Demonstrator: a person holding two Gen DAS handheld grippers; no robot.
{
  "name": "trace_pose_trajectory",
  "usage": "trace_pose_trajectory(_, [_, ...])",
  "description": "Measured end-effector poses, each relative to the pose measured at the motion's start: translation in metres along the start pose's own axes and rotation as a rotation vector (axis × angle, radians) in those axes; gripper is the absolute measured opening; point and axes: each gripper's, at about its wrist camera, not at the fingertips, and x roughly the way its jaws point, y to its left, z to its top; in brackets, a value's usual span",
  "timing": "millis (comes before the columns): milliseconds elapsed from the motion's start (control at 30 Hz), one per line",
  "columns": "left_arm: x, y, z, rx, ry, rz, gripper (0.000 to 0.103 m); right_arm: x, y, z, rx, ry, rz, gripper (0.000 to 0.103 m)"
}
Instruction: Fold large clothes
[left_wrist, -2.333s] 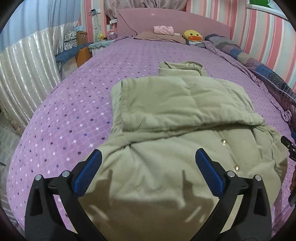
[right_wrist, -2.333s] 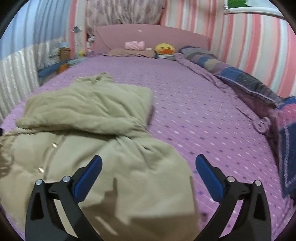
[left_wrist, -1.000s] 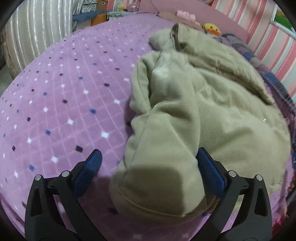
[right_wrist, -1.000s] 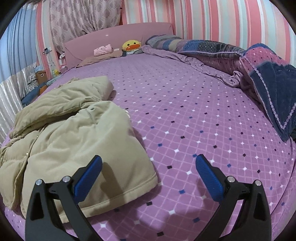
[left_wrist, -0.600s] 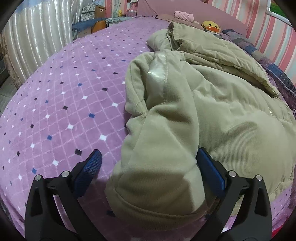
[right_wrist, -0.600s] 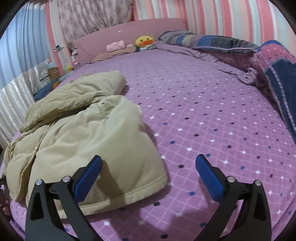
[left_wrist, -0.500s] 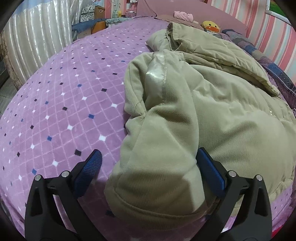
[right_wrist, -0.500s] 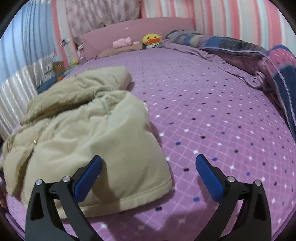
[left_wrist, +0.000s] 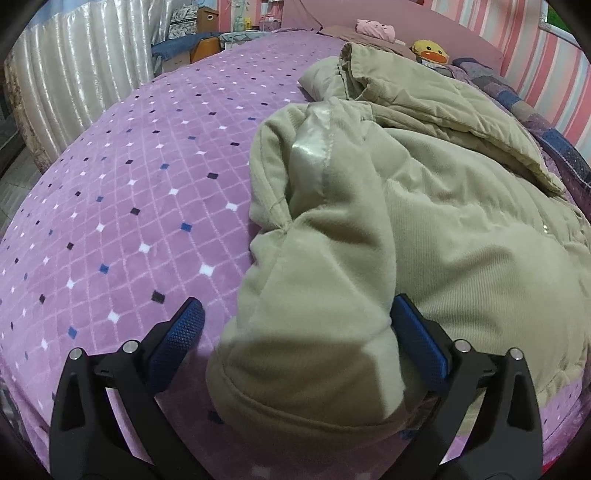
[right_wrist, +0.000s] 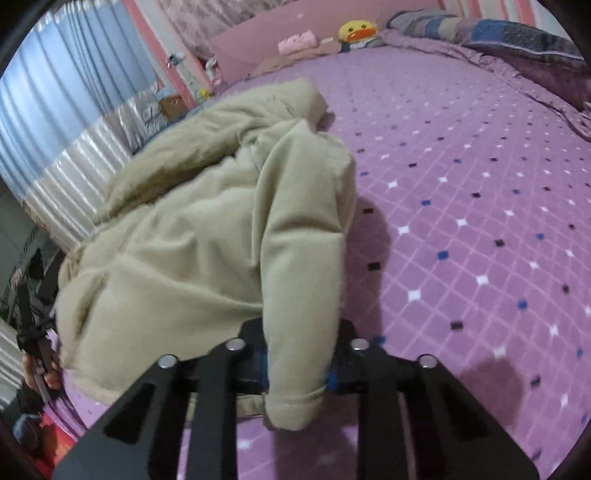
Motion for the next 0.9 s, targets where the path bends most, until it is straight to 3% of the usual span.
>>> trace_pose_trajectory(133, [-0.011, -0.007, -0.001, 0.049, -0.002, 0.005, 0.095, -0.033, 0.009, -0.020, 0.006, -0.048, -0.006, 0.015])
trace_pose_trajectory(200, [-0.011, -0.007, -0.003, 0.060, -0.001, -0.001, 0.095, -0.023, -0.004, -0.032, 0.032, -0.003, -0.032, 0.017])
trace_pose_trajectory(267, [-0.008, -0.003, -0.004, 0.034, 0.013, -0.033, 0.090, -0.017, -0.006, -0.032, 0.033, -0.006, -0.054, 0.029])
trace_pose_trajectory(300, [-0.007, -0.002, -0.004, 0.021, 0.023, -0.064, 0.086, -0.016, -0.005, -0.028, 0.029, -0.015, -0.071, 0.045])
trace_pose_trajectory(333, [-0.008, -0.003, -0.004, 0.021, 0.024, -0.067, 0.084, -0.017, -0.004, -0.026, 0.021, -0.026, -0.093, 0.070])
trace_pose_trajectory(400, [-0.009, -0.006, -0.005, 0.041, 0.016, -0.062, 0.080, -0.013, -0.001, -0.024, 0.011, -0.045, -0.108, 0.077])
trace_pose_trajectory(467, [-0.009, -0.009, -0.006, 0.057, 0.008, -0.064, 0.066, 0.000, -0.003, -0.024, 0.044, -0.001, -0.077, 0.072])
trace_pose_trajectory(500, [-0.010, -0.012, -0.006, 0.065, 0.008, -0.067, 0.060, 0.005, -0.005, -0.025, 0.068, 0.016, -0.059, 0.059])
trace_pose_trajectory(567, [-0.014, -0.016, -0.007, 0.086, 0.008, -0.061, 0.040, 0.006, -0.002, -0.026, 0.086, 0.025, -0.055, 0.046])
trace_pose_trajectory(633, [-0.020, -0.020, -0.006, 0.109, 0.013, -0.060, 0.031, -0.001, 0.002, -0.027, 0.082, 0.025, -0.044, 0.027])
trace_pose_trajectory(767, [-0.037, -0.015, 0.008, 0.083, 0.034, -0.131, 0.021, -0.019, 0.009, -0.013, 0.067, 0.024, -0.008, 0.021])
trace_pose_trajectory(900, [-0.054, -0.012, 0.034, 0.073, 0.024, -0.182, 0.019, -0.036, 0.016, 0.015, 0.084, -0.017, 0.050, 0.021])
